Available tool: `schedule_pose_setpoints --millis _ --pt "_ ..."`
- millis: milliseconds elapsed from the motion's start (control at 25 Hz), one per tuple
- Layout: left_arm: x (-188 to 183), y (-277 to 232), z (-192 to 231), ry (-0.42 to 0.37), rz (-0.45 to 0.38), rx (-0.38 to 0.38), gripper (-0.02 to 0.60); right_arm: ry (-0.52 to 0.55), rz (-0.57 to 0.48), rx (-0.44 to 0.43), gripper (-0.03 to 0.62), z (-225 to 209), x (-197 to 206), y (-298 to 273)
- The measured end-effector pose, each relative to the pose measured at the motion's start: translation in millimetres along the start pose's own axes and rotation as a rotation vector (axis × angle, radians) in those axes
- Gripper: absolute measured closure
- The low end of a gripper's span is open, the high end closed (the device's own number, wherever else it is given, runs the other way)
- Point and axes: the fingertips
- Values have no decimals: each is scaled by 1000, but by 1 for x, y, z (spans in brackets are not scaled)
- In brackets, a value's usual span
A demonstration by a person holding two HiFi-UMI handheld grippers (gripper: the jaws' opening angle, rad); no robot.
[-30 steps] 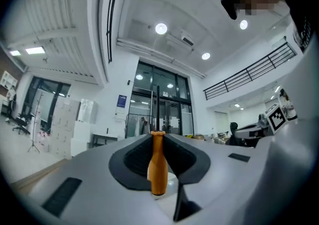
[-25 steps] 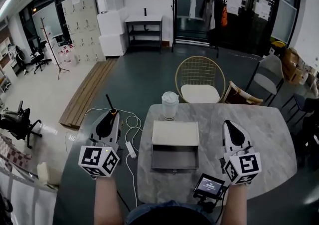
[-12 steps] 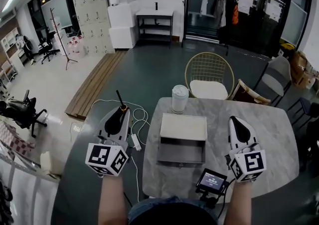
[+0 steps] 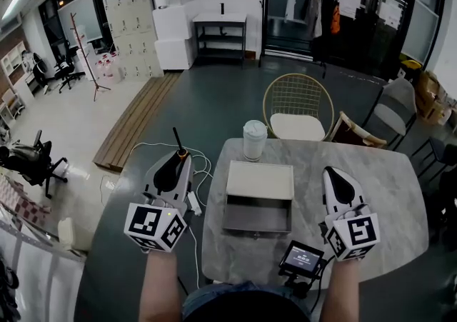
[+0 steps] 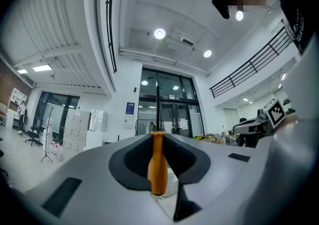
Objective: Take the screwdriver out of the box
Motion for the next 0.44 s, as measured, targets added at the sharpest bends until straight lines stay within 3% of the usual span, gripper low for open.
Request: schedule_pose_setpoints --millis 440 --pt "2 -3 -2 6 19 11 503 34 27 -4 569 0 4 1"
Point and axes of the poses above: the fingertips, and each gripper's own axes: y backward along the fingers, z to its left, x out of its underside, and after that the axes turned 3 degrees about -y, right-handed
